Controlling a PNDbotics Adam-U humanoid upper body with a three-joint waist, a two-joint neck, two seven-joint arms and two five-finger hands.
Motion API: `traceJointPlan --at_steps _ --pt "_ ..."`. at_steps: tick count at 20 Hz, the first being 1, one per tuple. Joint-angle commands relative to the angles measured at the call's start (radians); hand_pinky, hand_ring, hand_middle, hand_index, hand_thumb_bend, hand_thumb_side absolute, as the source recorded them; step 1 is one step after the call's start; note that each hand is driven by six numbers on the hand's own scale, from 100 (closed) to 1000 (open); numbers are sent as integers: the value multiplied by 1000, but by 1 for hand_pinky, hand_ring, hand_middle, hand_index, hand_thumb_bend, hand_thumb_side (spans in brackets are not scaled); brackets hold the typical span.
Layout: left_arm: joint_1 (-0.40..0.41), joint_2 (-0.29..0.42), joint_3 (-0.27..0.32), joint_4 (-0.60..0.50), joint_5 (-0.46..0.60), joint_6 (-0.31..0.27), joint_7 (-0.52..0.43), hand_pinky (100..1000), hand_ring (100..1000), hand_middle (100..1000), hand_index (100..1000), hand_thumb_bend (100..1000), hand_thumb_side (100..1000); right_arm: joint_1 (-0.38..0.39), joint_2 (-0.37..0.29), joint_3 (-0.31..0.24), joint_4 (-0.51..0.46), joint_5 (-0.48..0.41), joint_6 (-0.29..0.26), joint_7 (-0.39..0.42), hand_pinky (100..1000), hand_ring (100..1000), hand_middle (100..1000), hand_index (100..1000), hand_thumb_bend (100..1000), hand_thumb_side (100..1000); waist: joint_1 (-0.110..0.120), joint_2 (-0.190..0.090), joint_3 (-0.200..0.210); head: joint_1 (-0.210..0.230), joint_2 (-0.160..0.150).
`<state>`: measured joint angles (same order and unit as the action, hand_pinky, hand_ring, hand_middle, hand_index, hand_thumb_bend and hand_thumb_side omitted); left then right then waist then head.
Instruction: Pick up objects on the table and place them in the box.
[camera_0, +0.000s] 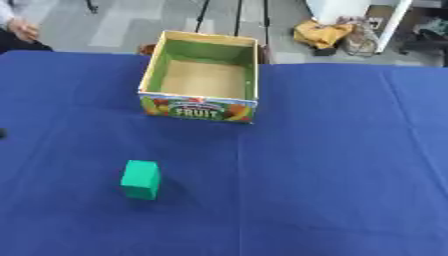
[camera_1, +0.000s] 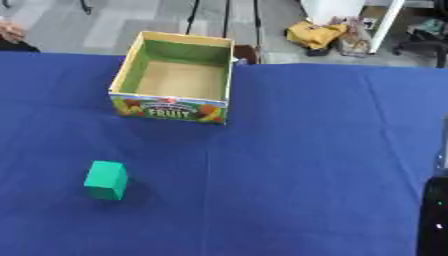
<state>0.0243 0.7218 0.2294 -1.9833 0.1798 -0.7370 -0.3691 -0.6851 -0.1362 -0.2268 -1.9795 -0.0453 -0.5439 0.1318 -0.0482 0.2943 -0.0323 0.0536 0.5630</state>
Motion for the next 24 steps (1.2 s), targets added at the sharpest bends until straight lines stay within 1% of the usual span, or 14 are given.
traceJointPlan --at_steps 1,2,5,7,8,9,12,19,22,24 --pt "-8 75 -17 -17 -123 -170 -159 863 855 912 1000 100 754 -3 -24 1 -21 7 4 8 797 838 582 844 100 786 9 -20 0 17 2" --pt "-8 87 -24 -17 -159 -170 -151 862 856 912 1000 100 775 -1 -25 0 -21 5 2 11 795 837 582 843 100 790 10 -19 0 20 1" --pt "-16 124 -43 -17 -245 -170 -100 852 855 902 1000 100 771 0 -25 0 -21 -1 -1 18 795 836 583 842 100 788 9 -20 1 25 3" --pt "-21 147 -57 -17 -284 -170 -62 837 844 887 1000 100 788 -2 -25 0 -21 -2 0 20 795 836 582 841 100 788 9 -20 1 27 2" --pt "-22 158 -63 -17 -295 -162 -39 817 829 866 1000 100 785 -2 -25 1 -21 -3 0 21 795 837 582 842 100 788 10 -19 1 28 1" --pt "-24 167 -68 -17 -300 -144 -13 801 817 851 1000 100 786 -2 -25 1 -21 -3 0 22 797 838 581 842 100 782 11 -18 0 30 0" --pt "-43 192 -90 -17 -309 -59 32 798 815 854 1000 100 844 0 -25 2 -21 -5 1 27 798 839 579 843 100 778 14 -17 -1 33 -3" --pt "-96 221 -129 -17 -363 57 -26 818 842 885 1000 100 890 2 -25 4 -21 -10 5 37 801 843 577 845 100 766 20 -15 -5 30 -11" --pt "-128 229 -146 -17 -379 111 -65 825 856 897 1000 100 871 2 -25 4 -21 -13 6 42 802 843 576 845 100 764 23 -14 -8 30 -13" --pt "-149 231 -156 -17 -386 142 -91 830 864 905 1000 100 884 3 -25 4 -21 -15 7 44 803 844 576 846 100 760 24 -14 -9 32 -14"
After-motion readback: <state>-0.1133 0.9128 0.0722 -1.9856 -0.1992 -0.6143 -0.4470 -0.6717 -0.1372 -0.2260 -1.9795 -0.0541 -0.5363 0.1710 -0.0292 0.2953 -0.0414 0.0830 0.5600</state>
